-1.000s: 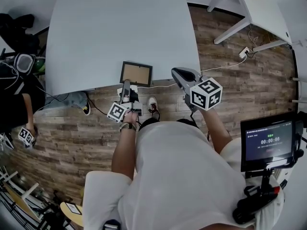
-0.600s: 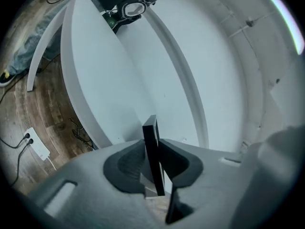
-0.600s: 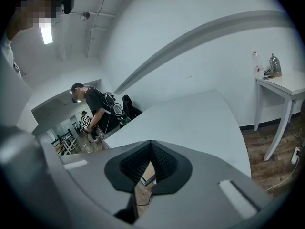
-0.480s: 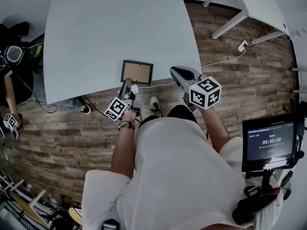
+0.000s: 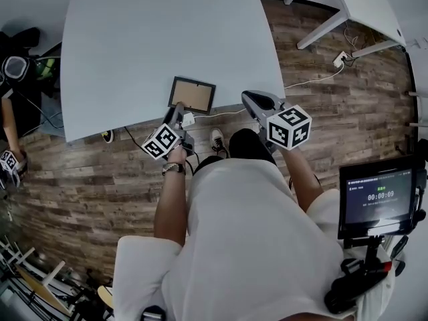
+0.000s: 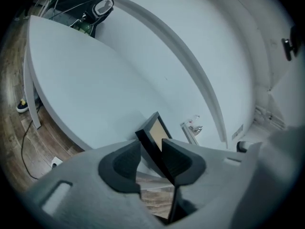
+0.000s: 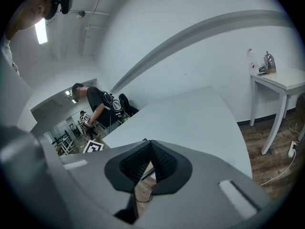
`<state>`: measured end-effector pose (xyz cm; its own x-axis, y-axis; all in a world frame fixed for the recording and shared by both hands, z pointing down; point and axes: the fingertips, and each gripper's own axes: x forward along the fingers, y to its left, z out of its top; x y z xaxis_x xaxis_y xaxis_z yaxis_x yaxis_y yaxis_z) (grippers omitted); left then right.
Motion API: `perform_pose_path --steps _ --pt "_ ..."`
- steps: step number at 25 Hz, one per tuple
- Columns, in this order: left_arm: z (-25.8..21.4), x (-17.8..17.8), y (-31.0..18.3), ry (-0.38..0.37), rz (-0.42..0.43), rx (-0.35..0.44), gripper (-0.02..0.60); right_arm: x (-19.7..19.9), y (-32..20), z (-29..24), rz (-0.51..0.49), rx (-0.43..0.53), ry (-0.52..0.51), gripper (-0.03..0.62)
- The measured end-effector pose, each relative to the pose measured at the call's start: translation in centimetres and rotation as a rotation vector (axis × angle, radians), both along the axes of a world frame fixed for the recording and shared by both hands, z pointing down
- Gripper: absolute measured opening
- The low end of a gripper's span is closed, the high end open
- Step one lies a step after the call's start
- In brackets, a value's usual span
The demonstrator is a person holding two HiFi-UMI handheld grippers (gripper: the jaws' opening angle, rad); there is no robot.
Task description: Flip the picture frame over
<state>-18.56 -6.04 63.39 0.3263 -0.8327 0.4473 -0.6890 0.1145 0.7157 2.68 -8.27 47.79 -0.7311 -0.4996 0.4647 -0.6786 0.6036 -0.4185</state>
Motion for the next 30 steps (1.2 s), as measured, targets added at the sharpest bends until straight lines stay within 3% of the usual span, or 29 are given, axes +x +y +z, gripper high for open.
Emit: perform_pose_path --steps 16,30 --pt "-0.2 0.0 -0.2 -0.108 0.066 -0.079 0.160 -1.0 0.3 0.0 -0.037 -0.002 -0.003 0.002" --pt "-0.6 -0.2 0.0 -0.204 0.082 -0.082 0.199 -1.7 0.5 0.1 -0.054 -0.009 -0.013 0.002"
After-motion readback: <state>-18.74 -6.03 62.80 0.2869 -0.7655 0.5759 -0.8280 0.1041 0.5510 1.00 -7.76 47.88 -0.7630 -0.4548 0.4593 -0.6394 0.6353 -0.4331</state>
